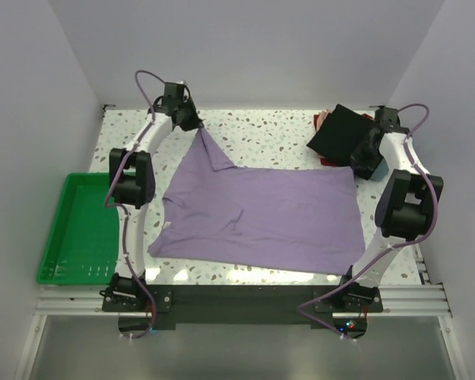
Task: Fold and stack the t-shirts
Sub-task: Fold the tshirt
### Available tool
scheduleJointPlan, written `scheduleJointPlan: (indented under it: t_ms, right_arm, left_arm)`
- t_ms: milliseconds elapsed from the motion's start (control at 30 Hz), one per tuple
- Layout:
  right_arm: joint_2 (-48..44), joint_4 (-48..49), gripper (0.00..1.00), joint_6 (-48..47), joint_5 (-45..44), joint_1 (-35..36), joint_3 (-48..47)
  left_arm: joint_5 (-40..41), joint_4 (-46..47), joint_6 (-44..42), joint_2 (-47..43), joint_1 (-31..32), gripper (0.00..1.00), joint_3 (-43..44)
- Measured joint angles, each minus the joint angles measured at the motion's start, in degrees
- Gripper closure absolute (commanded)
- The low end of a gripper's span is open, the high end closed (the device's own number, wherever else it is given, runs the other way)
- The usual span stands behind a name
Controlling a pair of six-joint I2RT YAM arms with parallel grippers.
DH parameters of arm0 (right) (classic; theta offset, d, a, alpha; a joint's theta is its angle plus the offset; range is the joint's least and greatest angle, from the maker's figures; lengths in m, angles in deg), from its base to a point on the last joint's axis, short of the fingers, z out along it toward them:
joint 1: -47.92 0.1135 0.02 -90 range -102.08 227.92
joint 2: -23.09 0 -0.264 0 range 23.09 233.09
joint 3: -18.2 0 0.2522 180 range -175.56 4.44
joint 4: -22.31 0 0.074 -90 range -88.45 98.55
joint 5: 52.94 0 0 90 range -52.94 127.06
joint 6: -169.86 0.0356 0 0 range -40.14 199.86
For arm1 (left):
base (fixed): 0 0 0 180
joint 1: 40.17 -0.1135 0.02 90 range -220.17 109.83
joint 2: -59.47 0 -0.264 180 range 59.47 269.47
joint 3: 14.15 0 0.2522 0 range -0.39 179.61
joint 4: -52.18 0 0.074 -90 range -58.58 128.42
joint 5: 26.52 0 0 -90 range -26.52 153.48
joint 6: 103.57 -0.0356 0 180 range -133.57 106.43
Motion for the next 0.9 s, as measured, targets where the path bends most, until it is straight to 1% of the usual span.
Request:
scheduleJointPlan:
  t_ms: [300,400,467,567,733,900]
  right_arm:
    - [2.0,-1.8,1.0,-0.5,0.7,0.0,-5.6]
    - [2.0,-2.1,1.0,-0.7,1.7,0.0,-6.1]
    - [2.0,-2.4,1.0,-0.9,2.4,0.0,-6.0]
    - [1.0,-2.6,1.0,-1.2,3.2,0.0,-4.9]
    - [-5.0,-3.9,1.0,-2.6,3.7,0.0,1.4]
    - [-11.6,-5.4,1.0,-4.2,3.3,0.0,7.1]
  left_arm:
    - [-3.9,1.3,3.3,0.8,-2.0,1.0,2.5]
    - [-4.7,1.7,4.4,0.1,-2.9,1.0,1.6]
    - [-4.9,1.6,4.7,-2.1,-3.3,1.0,-1.7]
    - [-5.0,0.9,5.0,-7.3,-3.5,1.0,-9.0]
    - [-4.8,0.1,5.1,-19.4,-3.5,1.0,-22.1]
    - [-3.8,-0.9,5.4,-31.8,-3.5,1.0,-31.7]
